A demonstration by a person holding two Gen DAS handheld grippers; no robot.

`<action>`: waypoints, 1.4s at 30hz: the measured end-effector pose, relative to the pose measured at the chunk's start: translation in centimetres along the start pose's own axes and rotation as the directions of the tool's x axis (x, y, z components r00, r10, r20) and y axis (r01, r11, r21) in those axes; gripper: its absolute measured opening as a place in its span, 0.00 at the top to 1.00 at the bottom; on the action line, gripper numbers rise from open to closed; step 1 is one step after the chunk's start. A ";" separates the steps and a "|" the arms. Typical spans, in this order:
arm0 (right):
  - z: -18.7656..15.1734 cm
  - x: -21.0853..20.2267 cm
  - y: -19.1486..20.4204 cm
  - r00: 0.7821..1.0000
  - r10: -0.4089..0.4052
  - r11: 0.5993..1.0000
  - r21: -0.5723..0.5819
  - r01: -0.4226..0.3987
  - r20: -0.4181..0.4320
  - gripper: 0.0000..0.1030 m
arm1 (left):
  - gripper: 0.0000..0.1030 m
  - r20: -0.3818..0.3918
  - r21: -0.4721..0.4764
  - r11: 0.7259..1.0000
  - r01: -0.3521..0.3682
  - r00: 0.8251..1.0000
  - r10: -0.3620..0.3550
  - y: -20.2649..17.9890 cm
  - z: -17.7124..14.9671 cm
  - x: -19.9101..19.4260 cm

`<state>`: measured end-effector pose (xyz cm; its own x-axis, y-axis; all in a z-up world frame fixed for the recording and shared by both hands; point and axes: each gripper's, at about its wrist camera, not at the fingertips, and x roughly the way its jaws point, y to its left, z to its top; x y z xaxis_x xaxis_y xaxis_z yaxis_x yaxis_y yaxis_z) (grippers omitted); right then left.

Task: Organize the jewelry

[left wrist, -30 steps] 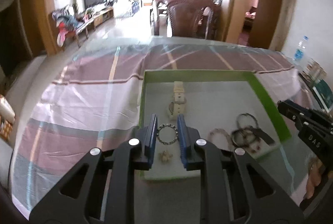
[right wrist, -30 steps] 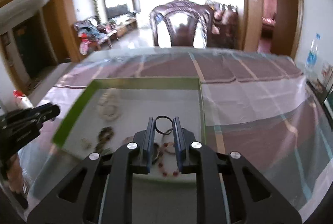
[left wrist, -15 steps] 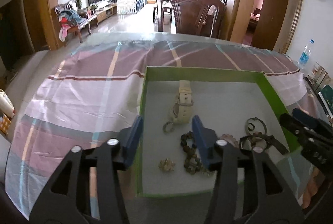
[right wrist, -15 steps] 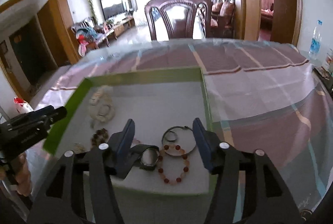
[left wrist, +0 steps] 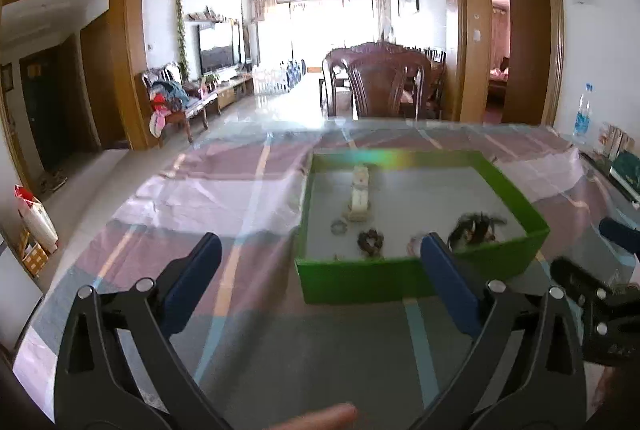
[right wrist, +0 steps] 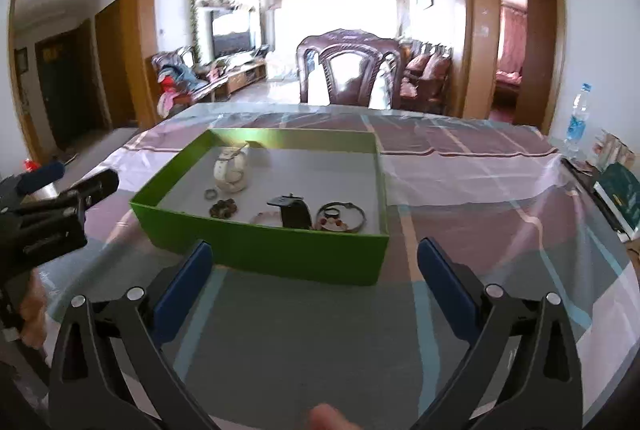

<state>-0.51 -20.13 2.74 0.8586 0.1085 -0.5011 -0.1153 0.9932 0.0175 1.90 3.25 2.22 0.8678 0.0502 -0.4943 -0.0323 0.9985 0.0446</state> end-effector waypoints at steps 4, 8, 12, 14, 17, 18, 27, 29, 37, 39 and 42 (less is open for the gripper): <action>-0.5 0.1 -0.5 1.000 -0.025 1.000 0.018 0.025 0.017 0.03 | 0.04 -0.035 0.016 1.000 0.020 0.999 -0.020 -0.3 -0.9 0.9; -0.5 -0.2 -1.1 0.999 -0.018 0.999 0.046 0.017 0.029 0.03 | 0.04 -0.025 0.010 1.000 0.027 0.999 -0.027 -0.2 -1.3 0.7; -0.7 -0.4 -0.6 0.999 -0.020 0.999 0.026 0.019 0.036 0.03 | 0.04 -0.018 0.044 0.999 0.029 0.999 -0.029 -0.8 -1.6 0.6; -0.8 -0.5 -0.4 0.999 -0.013 1.000 0.019 0.013 0.036 0.03 | 0.04 -0.020 0.065 0.998 0.022 1.000 -0.021 -1.2 -1.8 0.6; -0.8 -0.5 -0.1 0.999 -0.009 1.000 0.012 0.009 0.032 0.03 | 0.04 -0.018 0.085 0.996 0.009 1.000 -0.007 -1.6 -2.0 0.6; -0.8 -0.5 -0.2 1.000 -0.007 1.000 0.015 0.007 0.031 0.03 | 0.04 -0.017 0.087 0.996 0.007 1.000 -0.006 -1.6 -2.0 0.5; -1.0 -0.2 -0.2 1.000 -0.001 1.000 0.026 0.001 0.017 0.03 | 0.04 -0.027 0.075 0.997 0.024 0.999 -0.022 -1.5 -2.1 0.7; -1.0 -0.2 -0.2 1.000 0.000 1.000 0.025 -0.001 0.016 0.03 | 0.04 -0.029 0.076 0.997 0.026 0.999 -0.024 -1.5 -2.2 0.7; -1.1 -0.2 -0.1 1.000 0.001 1.000 0.023 -0.001 0.015 0.03 | 0.04 -0.031 0.076 0.997 0.029 0.999 -0.027 -1.4 -2.2 0.8; -1.1 -0.2 -0.1 1.000 0.001 1.000 0.023 -0.001 0.014 0.03 | 0.04 -0.033 0.075 0.997 0.032 0.999 -0.030 -1.4 -2.2 0.8; -1.1 -0.2 0.0 1.000 0.001 1.000 0.023 -0.001 0.014 0.03 | 0.04 -0.033 0.075 0.997 0.033 0.999 -0.031 -1.4 -2.2 0.8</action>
<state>-1.20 -20.23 1.86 0.8655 0.1102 -0.4887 -0.1049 0.9937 0.0382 1.55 1.93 -0.20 0.8516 0.0203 -0.5237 0.0338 0.9950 0.0936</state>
